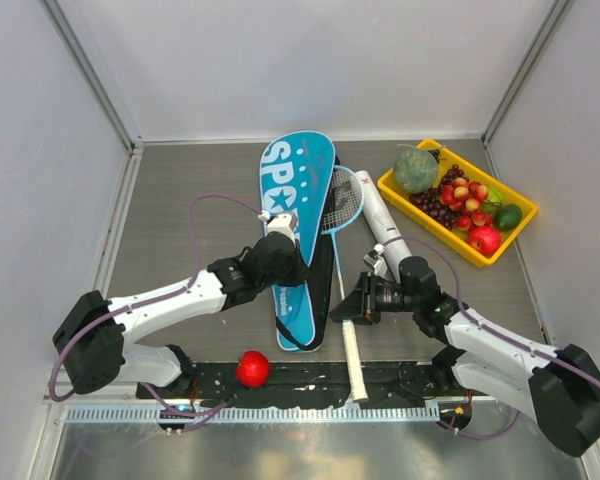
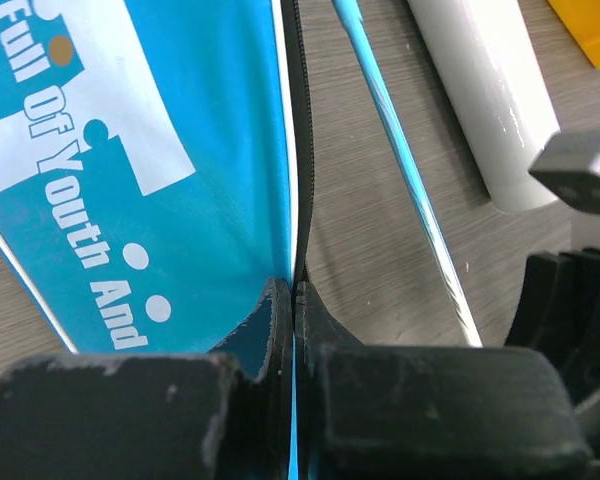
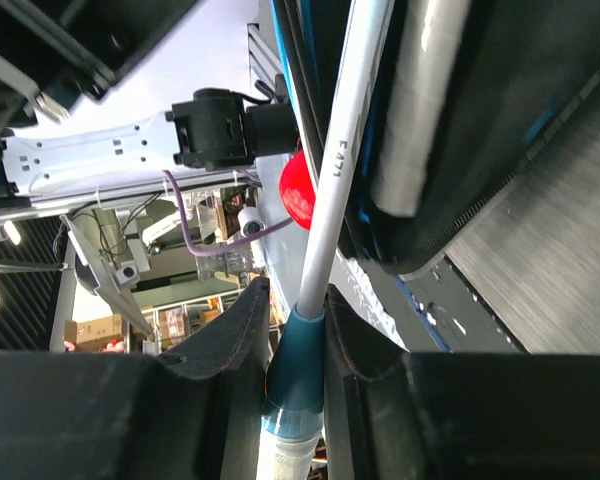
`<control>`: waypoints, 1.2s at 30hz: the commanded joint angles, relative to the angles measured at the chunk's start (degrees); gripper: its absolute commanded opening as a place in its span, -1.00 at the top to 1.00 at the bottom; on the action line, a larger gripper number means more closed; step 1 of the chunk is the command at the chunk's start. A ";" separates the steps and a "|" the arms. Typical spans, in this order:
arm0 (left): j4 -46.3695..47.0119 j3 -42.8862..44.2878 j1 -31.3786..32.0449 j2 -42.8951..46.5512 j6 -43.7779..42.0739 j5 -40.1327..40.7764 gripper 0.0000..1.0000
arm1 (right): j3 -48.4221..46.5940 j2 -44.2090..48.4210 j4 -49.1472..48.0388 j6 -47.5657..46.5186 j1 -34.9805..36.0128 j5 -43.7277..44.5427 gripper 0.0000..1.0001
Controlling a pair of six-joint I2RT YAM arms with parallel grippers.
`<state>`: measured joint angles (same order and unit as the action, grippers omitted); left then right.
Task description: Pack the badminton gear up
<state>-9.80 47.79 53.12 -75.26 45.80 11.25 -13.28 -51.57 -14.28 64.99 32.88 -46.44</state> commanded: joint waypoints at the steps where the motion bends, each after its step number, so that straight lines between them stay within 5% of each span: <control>1: 6.02 -0.85 -0.04 2.75 -2.11 -3.77 1.00 | -6.84 -7.11 -11.46 -4.96 -0.19 -1.02 0.89; 7: 6.02 -2.26 -0.48 3.63 -5.02 -4.74 1.00 | -10.27 -17.40 -15.16 -6.98 -0.10 -2.34 0.90; 15: 12.35 -7.89 -3.90 5.48 -4.32 -10.98 1.00 | -19.68 -26.64 -1.10 -22.10 -0.01 0.29 0.89; 26: 13.14 -8.85 -4.26 6.53 -3.53 -13.71 1.00 | -25.12 -38.76 -12.51 -14.63 0.34 7.22 0.89; 36: 14.99 -12.28 -4.26 8.82 1.21 -14.67 1.00 | -31.37 -47.47 -12.70 -15.77 0.69 14.09 0.90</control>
<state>0.49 36.51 48.62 -68.51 43.92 -0.12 -40.80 -97.14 -22.87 49.76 33.54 -38.04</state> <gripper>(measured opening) 0.010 0.284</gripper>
